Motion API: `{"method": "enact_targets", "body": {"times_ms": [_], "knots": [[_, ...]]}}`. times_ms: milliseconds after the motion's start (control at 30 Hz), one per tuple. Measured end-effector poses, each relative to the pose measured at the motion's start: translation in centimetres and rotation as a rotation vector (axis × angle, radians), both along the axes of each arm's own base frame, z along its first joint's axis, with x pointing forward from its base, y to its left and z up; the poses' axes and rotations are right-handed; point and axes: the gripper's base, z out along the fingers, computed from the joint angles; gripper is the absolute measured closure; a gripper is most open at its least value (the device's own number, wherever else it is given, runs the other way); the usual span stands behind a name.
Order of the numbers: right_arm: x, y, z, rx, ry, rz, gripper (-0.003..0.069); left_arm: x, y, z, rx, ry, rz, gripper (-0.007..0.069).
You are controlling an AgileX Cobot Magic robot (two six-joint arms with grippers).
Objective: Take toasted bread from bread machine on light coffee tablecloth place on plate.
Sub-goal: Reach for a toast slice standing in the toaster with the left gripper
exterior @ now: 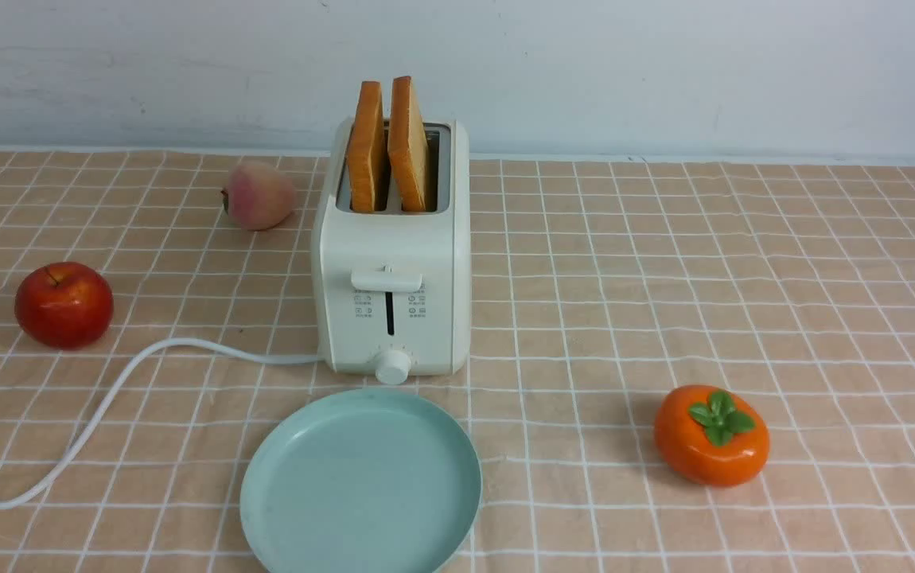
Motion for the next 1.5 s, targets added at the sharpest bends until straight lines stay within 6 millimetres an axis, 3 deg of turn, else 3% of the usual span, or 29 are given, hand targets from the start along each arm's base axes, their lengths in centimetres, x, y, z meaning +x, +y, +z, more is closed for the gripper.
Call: {"method": "enact_targets", "body": {"times_ms": [700, 800, 967, 1133, 1167, 1200, 1300, 1500], "knots": [[0.0, 0.0, 0.0, 0.0, 0.0, 0.0, 0.0419, 0.1, 0.1, 0.3, 0.021, -0.035, 0.001, 0.0386], [0.0, 0.0, 0.0, 0.0, 0.0, 0.0, 0.0419, 0.2, 0.0, 0.6, -0.019, -0.07, 0.002, 0.0386], [0.0, 0.0, 0.0, 0.019, -0.001, -0.002, 0.0419, 0.4, -0.3, 1.7, -0.232, -0.169, 0.016, 0.0386], [0.1, 0.6, 0.3, 0.317, -0.043, -0.018, 0.0419, 0.4, -0.5, 2.1, -0.433, -0.195, 0.031, 0.0386], [0.2, 0.8, 0.7, 0.481, -0.08, -0.033, 0.0419, 0.4, -0.6, 2.2, -0.491, -0.201, 0.036, 0.0386], [0.2, 0.8, 0.7, 0.481, -0.08, -0.033, 0.0419, 0.4, -0.6, 2.3, -0.496, -0.204, 0.037, 0.0386], [0.4, 0.8, 1.7, 0.774, -0.178, -0.065, 0.0419, 0.4, -0.5, 2.5, -0.55, -0.227, 0.049, 0.0386], [0.4, 0.4, 2.5, 0.942, -0.26, -0.096, 0.0419, 0.5, -0.2, 3.0, -0.613, -0.282, 0.077, 0.0403]]}}
